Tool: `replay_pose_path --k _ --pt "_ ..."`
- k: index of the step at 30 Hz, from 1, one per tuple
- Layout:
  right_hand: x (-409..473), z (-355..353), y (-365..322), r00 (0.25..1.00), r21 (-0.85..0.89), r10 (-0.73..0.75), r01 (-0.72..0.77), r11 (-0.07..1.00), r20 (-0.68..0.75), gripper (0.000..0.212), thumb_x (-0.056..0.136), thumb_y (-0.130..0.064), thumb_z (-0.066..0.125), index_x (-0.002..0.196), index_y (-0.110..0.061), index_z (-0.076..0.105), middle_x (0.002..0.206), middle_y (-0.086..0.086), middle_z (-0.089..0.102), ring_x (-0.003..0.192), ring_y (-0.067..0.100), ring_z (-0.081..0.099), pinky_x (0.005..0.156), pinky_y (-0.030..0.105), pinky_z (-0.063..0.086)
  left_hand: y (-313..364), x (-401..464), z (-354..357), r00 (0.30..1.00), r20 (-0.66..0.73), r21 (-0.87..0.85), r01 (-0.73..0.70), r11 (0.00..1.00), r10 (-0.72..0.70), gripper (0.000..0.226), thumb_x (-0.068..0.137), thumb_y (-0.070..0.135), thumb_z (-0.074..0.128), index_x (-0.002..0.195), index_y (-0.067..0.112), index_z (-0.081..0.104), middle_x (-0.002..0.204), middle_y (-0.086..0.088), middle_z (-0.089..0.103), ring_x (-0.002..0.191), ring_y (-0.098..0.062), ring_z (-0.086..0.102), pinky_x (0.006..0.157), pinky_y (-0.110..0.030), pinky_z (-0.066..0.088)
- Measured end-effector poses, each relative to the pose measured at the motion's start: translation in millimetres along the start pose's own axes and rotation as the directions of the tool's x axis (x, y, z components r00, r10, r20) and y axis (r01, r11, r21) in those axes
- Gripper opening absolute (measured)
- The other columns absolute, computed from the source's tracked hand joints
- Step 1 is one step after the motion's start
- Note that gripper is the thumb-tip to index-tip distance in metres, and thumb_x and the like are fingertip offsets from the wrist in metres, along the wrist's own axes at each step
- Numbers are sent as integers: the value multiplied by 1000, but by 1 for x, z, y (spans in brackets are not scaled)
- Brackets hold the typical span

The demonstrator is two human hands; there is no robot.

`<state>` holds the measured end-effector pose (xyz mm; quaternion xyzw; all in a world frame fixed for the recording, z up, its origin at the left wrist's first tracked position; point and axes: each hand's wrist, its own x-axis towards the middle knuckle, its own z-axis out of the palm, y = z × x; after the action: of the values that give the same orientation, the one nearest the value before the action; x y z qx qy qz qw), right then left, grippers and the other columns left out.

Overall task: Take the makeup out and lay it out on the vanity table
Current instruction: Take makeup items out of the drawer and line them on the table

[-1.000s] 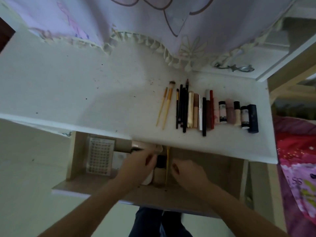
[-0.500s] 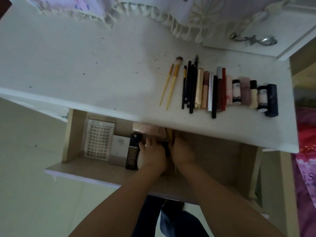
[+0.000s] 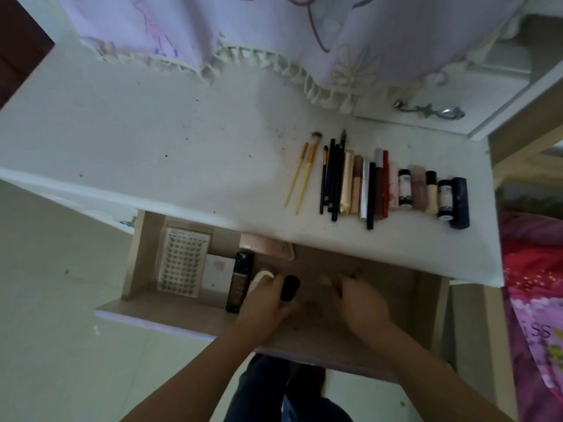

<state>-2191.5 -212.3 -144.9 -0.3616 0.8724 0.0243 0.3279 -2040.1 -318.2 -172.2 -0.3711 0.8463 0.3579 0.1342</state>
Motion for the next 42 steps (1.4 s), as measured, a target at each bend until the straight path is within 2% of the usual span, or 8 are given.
replay_pose_path --k 4,11,15,20,29,36,39,42 --pt "-57 -55 -22 991 191 -132 124 974 26 24 95 -45 45 77 -29 44 77 -11 46 70 6 49 59 19 35 7 -40 -72 983 -124 -77 -144 987 133 35 83 38 67 111 23 53 110 6 49 95 -10 52 80 -20 43" --pt "8 -163 -113 952 632 -85 260 730 -293 10 93 -22 54 102 -16 55 83 -6 56 74 11 56 60 19 48 43 14 -225 854 -496 -220 -300 928 158 29 81 21 71 97 20 47 89 1 53 72 -1 49 62 -8 38" --pt "75 -170 -152 937 519 26 171 838 -349 20 93 -19 51 108 -6 55 94 8 62 87 25 61 72 38 51 61 98 -263 854 -480 -199 -329 923 201 28 83 26 68 97 13 48 86 1 51 69 -10 48 56 -8 36" --pt "100 -151 -159 912 283 38 86 955 -408 34 96 -20 42 128 -11 39 113 9 54 96 27 58 61 31 38 70 175 -265 889 -358 -242 -384 891 286 35 80 28 68 103 8 52 97 -14 58 83 -27 58 67 -33 45" --pt "108 -144 -139 883 98 92 -52 994 -460 53 98 -39 38 145 -16 26 153 7 25 99 30 61 62 32 44 93 221 -257 856 -291 -228 -495 839 426 43 72 40 60 97 6 51 92 -13 57 84 -27 57 71 -36 44" --pt "65 -147 -126 716 228 69 128 965 -695 35 96 -23 43 130 -17 50 113 4 60 84 21 62 65 30 48 83 214 -248 887 -288 -282 -439 853 361 51 79 33 69 117 9 46 100 -1 56 87 -16 55 73 -28 44" --pt "34 -130 -123 608 188 -119 417 889 -785 28 94 -19 44 114 -11 62 96 -7 60 56 -6 47 55 7 38 72 204 -240 913 -246 -220 -378 899 324 53 87 27 64 129 9 37 116 -4 58 94 -19 57 73 -27 43" --pt "-5 -89 -113 617 134 -365 612 780 -697 25 91 -21 46 106 -12 63 90 -13 58 59 -13 47 61 1 39 57 174 -234 910 -319 -205 -339 918 265 57 90 23 60 138 10 32 126 -6 56 106 -21 57 86 -28 43"
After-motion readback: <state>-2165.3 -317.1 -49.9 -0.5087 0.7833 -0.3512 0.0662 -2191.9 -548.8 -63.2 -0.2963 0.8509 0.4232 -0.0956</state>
